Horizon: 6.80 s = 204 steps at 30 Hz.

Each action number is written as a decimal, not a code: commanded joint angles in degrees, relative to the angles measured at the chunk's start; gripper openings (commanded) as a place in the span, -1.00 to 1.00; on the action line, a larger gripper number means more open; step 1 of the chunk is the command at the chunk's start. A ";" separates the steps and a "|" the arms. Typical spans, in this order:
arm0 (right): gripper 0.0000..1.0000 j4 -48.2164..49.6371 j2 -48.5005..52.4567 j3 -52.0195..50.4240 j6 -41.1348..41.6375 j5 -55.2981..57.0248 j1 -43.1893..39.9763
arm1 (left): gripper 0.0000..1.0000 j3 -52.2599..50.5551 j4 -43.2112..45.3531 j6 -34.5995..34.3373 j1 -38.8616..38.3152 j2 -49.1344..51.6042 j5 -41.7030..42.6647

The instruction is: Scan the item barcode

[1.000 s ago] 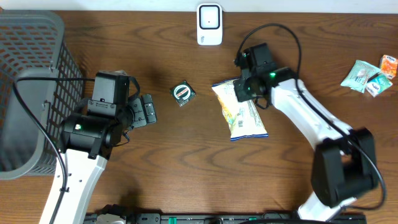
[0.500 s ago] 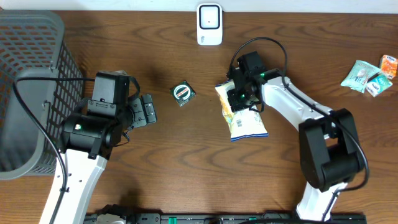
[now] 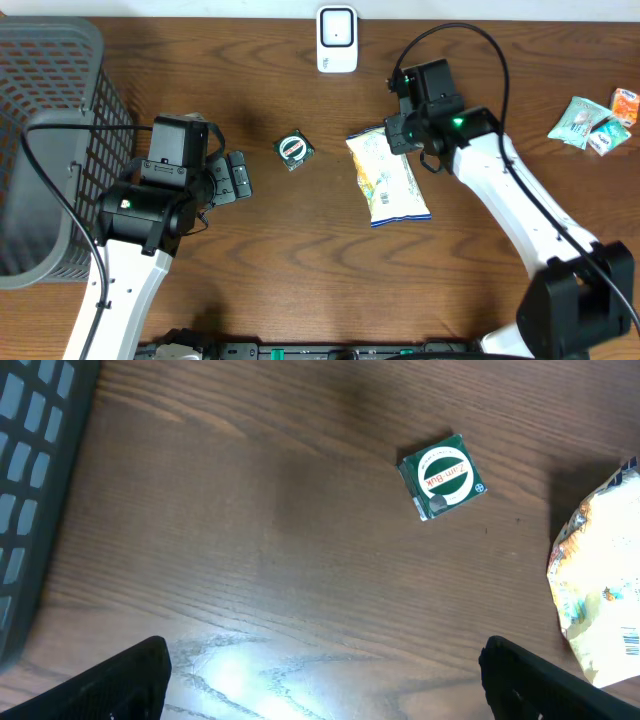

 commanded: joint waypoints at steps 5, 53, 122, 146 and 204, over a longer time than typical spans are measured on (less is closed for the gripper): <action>-0.93 -5.29 9.01 -1.11 2.05 -1.05 0.20 | 0.95 0.52 0.02 -0.52 0.09 0.11 0.09; -0.98 10.05 20.68 -0.98 6.54 -12.76 0.28 | 0.96 0.52 0.02 -0.52 0.09 0.11 0.11; -0.97 5.66 9.81 -1.90 9.60 -8.11 4.57 | 0.95 0.50 0.02 -0.52 0.09 0.11 0.09; -0.85 0.37 5.70 2.27 8.00 -1.07 7.41 | 0.95 0.52 0.02 -0.52 0.09 0.11 0.09; 0.49 2.29 16.83 -1.49 -6.80 -32.22 -12.68 | 0.95 0.52 0.02 -0.52 0.09 0.11 0.09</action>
